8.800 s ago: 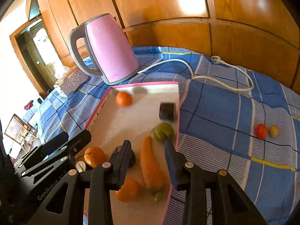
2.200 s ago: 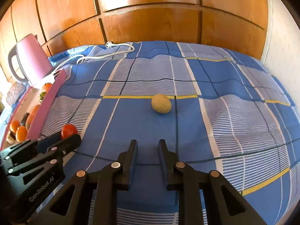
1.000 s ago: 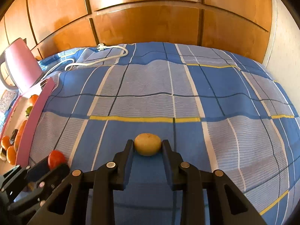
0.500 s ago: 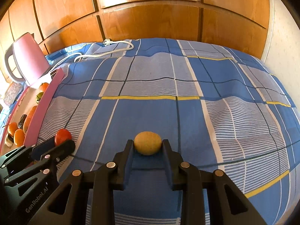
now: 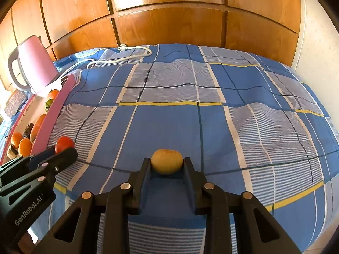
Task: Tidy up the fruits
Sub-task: 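Lift the red tomato with the left tool while the right lifts the beige potato, then carry the red tomato and beige potato over the tray and open both tools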
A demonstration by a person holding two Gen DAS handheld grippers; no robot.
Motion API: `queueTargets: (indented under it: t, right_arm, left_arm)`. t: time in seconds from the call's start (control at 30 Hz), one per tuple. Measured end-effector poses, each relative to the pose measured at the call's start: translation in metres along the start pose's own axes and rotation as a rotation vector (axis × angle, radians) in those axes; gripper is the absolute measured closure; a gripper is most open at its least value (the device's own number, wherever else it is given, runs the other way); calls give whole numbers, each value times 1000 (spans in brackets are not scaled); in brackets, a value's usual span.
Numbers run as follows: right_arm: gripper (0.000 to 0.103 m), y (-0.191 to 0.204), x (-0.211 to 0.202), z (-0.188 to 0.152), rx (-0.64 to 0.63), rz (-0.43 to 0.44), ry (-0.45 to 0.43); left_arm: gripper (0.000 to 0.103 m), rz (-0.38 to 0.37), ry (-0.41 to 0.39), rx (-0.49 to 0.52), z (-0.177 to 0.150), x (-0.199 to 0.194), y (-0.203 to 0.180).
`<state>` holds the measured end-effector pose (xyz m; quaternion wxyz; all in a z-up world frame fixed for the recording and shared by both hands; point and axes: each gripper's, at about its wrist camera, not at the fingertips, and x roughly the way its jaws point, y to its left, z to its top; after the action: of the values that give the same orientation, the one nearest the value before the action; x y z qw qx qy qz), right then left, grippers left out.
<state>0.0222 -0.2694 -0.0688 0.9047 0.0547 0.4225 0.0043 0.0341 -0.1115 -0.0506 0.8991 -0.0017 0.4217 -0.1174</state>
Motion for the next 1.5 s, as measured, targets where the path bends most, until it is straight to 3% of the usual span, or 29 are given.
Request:
queueTargets:
  t: [0.57,0.93,1.5]
  right_arm:
    - [73,24,-18,10,-18,78,-40]
    - [73,67,-21,28,-95,180,-46]
    - [73,147,-19,50,-254,317,-45]
  left_arm:
    - [77,19,-78,-31,11,-32,18]
    - [77,59,-112,-104,17,-52,50]
    - [77,172,-157,-317,24,-74,151]
